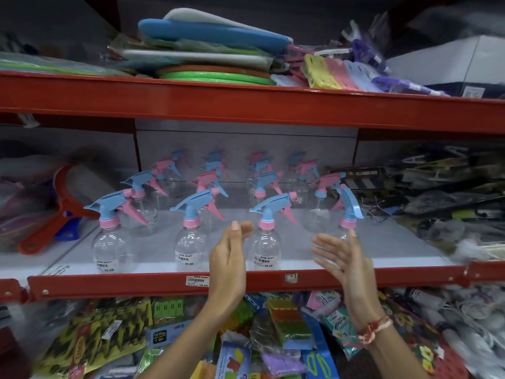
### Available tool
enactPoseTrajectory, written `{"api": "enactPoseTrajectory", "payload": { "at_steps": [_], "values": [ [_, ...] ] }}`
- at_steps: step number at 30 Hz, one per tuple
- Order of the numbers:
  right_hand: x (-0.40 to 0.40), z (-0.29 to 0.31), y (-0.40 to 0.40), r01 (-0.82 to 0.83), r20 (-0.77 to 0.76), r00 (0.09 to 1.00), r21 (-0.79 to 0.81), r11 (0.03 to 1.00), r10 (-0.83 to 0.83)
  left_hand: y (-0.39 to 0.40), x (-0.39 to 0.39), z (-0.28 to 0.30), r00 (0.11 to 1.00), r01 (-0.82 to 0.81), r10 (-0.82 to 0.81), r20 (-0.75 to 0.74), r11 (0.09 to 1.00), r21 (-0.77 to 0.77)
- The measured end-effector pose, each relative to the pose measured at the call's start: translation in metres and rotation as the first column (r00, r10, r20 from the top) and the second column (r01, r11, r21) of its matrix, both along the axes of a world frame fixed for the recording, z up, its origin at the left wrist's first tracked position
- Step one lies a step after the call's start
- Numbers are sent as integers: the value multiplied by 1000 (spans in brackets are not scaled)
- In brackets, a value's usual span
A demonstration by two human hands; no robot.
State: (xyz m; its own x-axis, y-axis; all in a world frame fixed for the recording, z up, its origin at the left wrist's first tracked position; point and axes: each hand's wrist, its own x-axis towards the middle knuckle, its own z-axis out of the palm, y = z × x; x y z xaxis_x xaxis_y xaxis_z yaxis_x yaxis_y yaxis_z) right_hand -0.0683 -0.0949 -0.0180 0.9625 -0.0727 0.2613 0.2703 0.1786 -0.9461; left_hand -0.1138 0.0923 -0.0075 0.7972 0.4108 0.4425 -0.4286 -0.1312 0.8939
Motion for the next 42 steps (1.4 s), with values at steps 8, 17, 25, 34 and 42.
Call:
{"api": "enactPoseTrajectory", "payload": {
  "at_steps": [8,17,25,34,42],
  "values": [
    [38,-11,-61,329,-79,944,134,935,-321,-53,17,-4,951,286,-278,-137,957,45],
    [74,14,-79,-282,-265,937,-196,939,226,-107,38,-10,805,427,-355,-475,903,50],
    [56,10,-91,-250,-252,948,-201,947,197,-120,61,-3,788,422,-354,-504,906,23],
    [36,2,-108,-254,-265,943,-189,948,200,-125,78,3,767,478,-408,-495,878,18],
    [32,1,-108,-234,-254,951,-219,947,176,-127,86,2,748,521,-418,-516,851,64]
  ]
}}
